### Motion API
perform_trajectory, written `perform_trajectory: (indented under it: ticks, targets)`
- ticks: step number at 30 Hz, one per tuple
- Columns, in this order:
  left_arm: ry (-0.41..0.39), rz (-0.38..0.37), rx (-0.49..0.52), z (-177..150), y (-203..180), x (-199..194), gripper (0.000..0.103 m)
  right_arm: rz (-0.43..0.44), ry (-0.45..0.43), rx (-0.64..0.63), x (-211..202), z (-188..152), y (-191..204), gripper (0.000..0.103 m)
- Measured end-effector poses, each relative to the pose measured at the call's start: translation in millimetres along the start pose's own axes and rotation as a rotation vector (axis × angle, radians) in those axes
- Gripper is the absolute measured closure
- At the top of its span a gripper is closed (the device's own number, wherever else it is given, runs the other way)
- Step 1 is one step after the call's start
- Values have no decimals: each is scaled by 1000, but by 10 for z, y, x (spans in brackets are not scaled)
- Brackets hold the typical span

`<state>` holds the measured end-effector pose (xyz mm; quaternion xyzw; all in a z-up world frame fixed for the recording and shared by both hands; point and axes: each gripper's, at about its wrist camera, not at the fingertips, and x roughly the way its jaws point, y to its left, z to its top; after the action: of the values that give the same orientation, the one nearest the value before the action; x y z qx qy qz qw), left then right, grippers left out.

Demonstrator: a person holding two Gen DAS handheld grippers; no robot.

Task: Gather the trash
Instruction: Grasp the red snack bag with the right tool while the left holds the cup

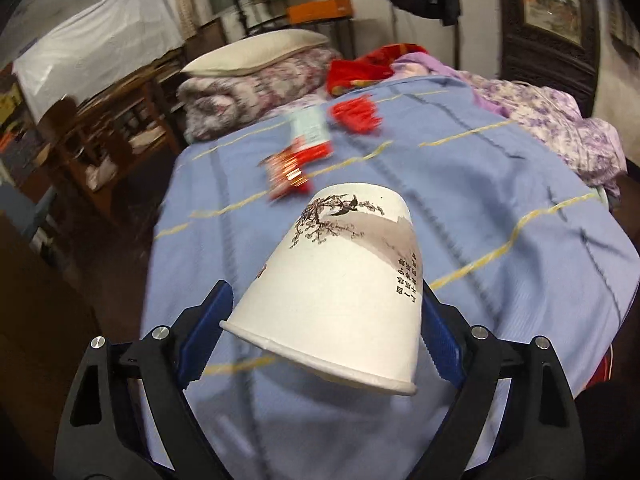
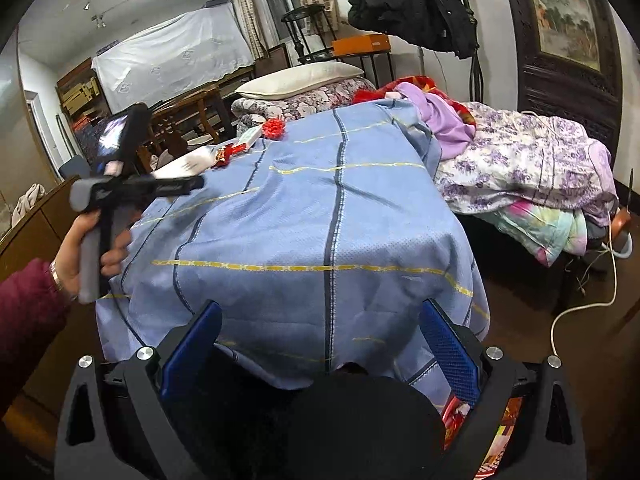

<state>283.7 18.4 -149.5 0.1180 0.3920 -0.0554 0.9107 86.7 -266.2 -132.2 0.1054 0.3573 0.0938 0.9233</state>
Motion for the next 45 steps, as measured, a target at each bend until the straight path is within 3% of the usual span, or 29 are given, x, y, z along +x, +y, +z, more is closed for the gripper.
perform_trajectory:
  ticks: [4,11,19,24,31,38,45]
  targets:
    - [25,13,-78,-96,290,14,16,-7,-11,-28,-2,-10,56,6]
    - [29,11,-149,-88,468,232,14,-26,-19,2,24,55,25,6]
    - [128,-87,-228,-126,628,456,9,52,-14,14,299,680,138,6]
    - [136,-36,-218,-139,583,446,8,129,4,5,741,1278,360,8]
    - [111,-21,-253,-164,663,407,8,171,80,-45,1544,2005,743,21]
    - [101,-35,-275,-146,715,417,9,309,225,-66,2417,2299,1299,45]
    - [93,-39,-281,-141,724,406,9,301,335,-96,3230,2350,1769,48]
